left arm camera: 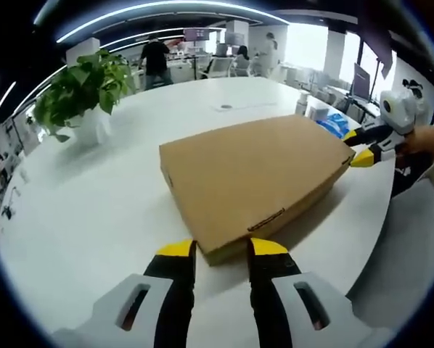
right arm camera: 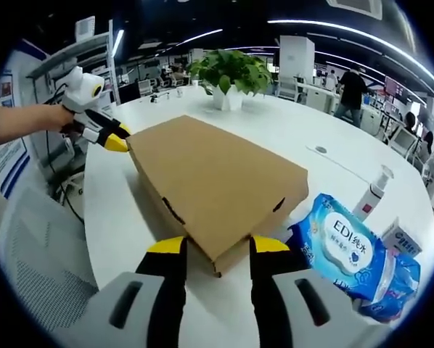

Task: Operate the shoe box by opening the lid, removing the specified soft item, and placing it in the target area until the item is outside and the box remains undamaged.

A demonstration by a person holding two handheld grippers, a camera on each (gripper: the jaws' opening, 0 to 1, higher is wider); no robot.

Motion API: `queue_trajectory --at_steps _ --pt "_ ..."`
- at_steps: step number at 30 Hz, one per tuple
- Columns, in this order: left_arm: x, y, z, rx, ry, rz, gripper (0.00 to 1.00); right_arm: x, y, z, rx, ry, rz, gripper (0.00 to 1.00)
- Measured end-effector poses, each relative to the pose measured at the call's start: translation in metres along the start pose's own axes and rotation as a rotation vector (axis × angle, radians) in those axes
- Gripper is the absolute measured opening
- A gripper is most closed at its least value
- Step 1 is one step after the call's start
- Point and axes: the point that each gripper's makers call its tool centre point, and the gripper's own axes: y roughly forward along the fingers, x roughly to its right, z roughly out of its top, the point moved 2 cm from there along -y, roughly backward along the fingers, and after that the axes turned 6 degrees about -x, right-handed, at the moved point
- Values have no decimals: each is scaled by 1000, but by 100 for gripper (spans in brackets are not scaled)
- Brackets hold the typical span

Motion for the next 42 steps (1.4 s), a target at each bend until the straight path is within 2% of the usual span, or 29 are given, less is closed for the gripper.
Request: queue_trajectory --at_steps 28,35,42 --pt "-27 40 49 -11 0 -11 27 54 28 28 -12 11 -2 31" --pt "-28 43 53 -7 -9 -13 27 65 33 32 -30 -2 10 31" --pt "-28 43 53 0 -12 -12 26 67 35 31 -40 -10 16 31"
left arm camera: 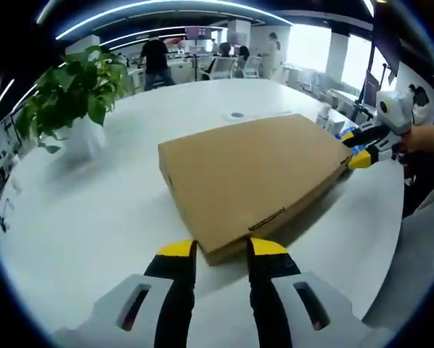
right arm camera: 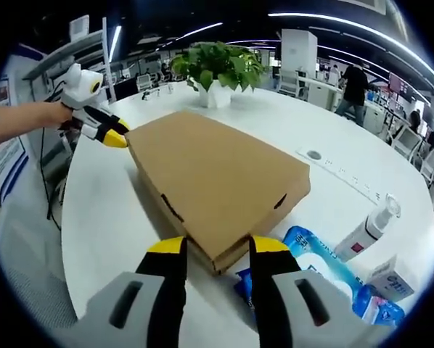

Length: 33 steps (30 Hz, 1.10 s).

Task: Operate the shoe box by opening the lid, removing the specified soft item, and placing it in the target area until the item is outside and the box remains undamaged.

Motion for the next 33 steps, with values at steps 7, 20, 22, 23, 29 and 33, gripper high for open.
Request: queue_trajectory --at_steps 7,20,22,23,29,33 --pt "-3 0 1 7 57 59 34 -2 -3 -1 11 -30 -35 35" --pt "9 -29 -6 77 9 69 43 -3 -47 -20 61 -19 -105 42" --pt "15 -35 -9 89 6 67 45 -1 -57 -25 71 -8 -122 44" --pt "19 -39 -11 99 5 66 45 -1 -61 -27 75 -5 -126 45" --pt "43 -55 -19 137 5 49 48 5 -89 -47 93 30 -190 51" --pt "55 -64 -23 153 7 47 50 7 -106 -57 111 65 -225 54"
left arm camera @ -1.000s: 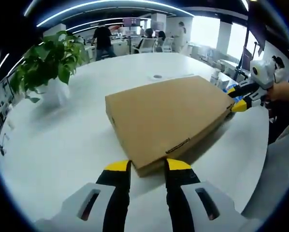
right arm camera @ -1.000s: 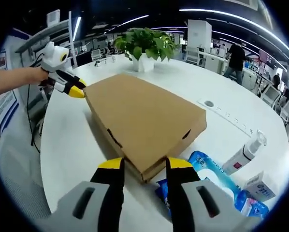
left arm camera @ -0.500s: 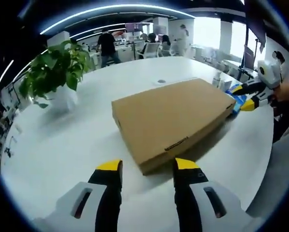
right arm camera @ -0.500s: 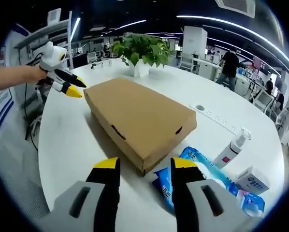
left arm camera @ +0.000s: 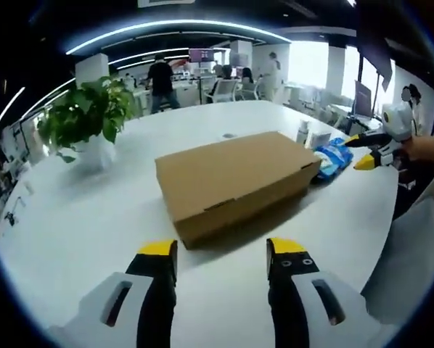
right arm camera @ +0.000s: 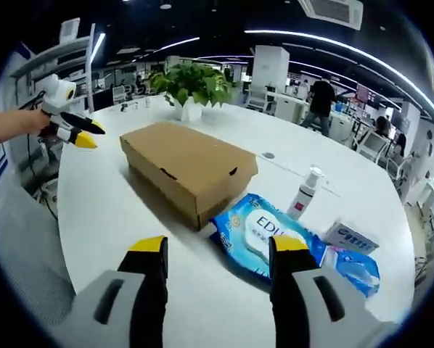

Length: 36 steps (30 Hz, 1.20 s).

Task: Operate the shoe box by opening the lid, removing the specified soft item, and placing it in the target area until the item is outside and the box remains undamaged.

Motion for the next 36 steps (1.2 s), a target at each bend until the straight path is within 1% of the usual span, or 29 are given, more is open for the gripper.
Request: queue_trajectory --at_steps 4,8,12,15,19,24,26,29,31,36 --pt "11 -11 2 33 -1 -1 52 6 -16 -8 8 32 -36 56" --pt "24 -21 1 42 4 4 54 8 -33 -17 5 44 -67 58" --pt "38 -28 0 60 4 -5 56 9 -48 -21 4 45 -96 62" --pt "48 -32 -3 67 -4 -6 57 7 -60 -25 12 66 -109 65" --pt "60 -36 -3 84 -7 -12 62 3 -76 -36 11 86 -131 69" --pt "74 -47 -1 125 -5 -23 66 0 -90 -46 17 118 -139 75" --pt "80 -51 -3 134 2 -32 68 -3 -95 -49 17 129 -136 78" --pt "87 -56 -8 129 6 -40 71 -5 -101 -53 18 132 -139 83" --pt "90 -59 -11 123 8 -45 75 -7 -105 -56 16 134 -136 85" --pt "98 -68 -17 131 5 -63 81 -11 -116 -59 23 142 -140 92"
